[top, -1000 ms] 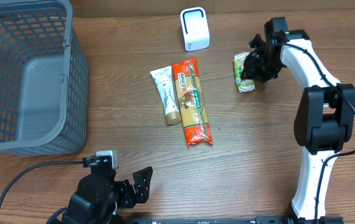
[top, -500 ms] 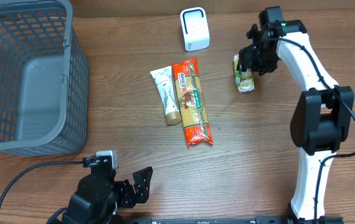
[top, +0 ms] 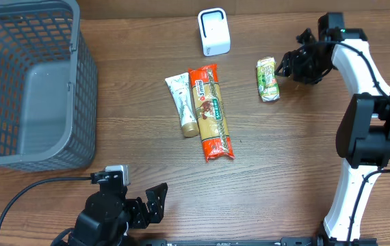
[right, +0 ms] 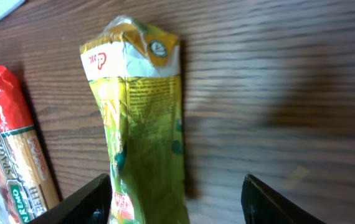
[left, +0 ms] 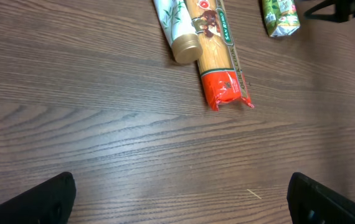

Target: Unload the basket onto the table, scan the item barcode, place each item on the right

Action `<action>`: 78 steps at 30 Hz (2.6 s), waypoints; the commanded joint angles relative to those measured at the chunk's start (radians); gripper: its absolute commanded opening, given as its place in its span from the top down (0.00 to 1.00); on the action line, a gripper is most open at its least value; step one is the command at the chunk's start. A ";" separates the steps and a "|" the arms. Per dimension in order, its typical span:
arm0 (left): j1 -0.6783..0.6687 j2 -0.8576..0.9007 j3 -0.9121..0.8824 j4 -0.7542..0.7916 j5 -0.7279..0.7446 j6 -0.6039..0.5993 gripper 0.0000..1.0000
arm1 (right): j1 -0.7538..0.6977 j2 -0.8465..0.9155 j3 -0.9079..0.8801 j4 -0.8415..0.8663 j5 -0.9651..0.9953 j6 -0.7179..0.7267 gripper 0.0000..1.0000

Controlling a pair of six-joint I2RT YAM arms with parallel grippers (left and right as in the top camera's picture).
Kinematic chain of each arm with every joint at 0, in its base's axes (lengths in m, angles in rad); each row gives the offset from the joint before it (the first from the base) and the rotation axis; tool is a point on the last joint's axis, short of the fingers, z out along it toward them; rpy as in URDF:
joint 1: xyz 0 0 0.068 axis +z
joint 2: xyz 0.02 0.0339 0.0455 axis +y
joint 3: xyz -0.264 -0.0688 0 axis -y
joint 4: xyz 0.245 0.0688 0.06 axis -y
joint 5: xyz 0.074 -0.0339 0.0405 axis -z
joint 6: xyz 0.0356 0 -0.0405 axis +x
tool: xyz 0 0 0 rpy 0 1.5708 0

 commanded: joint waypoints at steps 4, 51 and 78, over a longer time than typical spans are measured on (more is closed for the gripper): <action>-0.006 -0.004 -0.002 0.000 0.002 -0.008 0.00 | 0.018 0.005 -0.121 0.097 -0.102 -0.011 0.41; -0.006 -0.004 -0.002 0.000 0.002 -0.008 0.00 | 0.424 0.062 0.330 0.584 0.534 0.050 0.96; -0.006 -0.004 -0.002 0.000 0.002 -0.008 0.00 | 0.067 -0.090 0.360 0.298 0.507 0.306 0.96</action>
